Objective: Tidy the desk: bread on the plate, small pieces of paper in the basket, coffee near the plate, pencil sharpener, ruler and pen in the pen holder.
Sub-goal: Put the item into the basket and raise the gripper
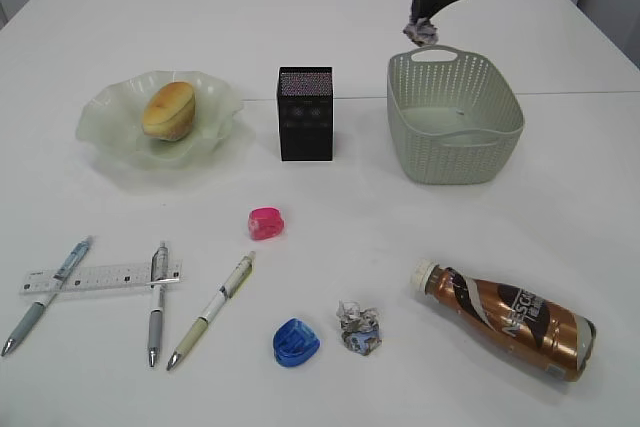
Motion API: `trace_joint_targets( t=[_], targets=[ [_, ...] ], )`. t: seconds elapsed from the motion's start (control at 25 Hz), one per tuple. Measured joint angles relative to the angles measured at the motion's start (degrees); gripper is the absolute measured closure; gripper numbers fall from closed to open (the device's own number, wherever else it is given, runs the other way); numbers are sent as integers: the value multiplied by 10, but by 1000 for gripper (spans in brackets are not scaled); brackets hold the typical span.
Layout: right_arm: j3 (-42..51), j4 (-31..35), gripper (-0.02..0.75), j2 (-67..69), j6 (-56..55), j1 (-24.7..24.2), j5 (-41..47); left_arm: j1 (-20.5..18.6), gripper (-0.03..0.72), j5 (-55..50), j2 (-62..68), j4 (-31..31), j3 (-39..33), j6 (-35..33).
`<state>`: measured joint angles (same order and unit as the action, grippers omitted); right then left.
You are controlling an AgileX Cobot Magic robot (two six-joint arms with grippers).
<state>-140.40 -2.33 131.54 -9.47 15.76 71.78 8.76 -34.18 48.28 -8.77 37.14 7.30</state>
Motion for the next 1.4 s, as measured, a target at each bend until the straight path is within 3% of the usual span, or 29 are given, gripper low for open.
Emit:
trace_joint_targets(
  t=[0.28,0.84,1.2,1.28,1.4],
  targets=[
    [0,-47,725,0,0,-30,1,0,328,0,0,2,0,0],
    [0,-63,695,14,-26,-32,1,0,328,-1,0,4,0,0],
    [0,-113,685,14,-27,-32,1,0,328,-1,0,4,0,0],
    [0,-108,652,14,-27,-32,1,0,328,-1,0,4,0,0],
    [0,-99,518,14,-27,-32,1,0,328,-1,0,4,0,0]
  ],
)
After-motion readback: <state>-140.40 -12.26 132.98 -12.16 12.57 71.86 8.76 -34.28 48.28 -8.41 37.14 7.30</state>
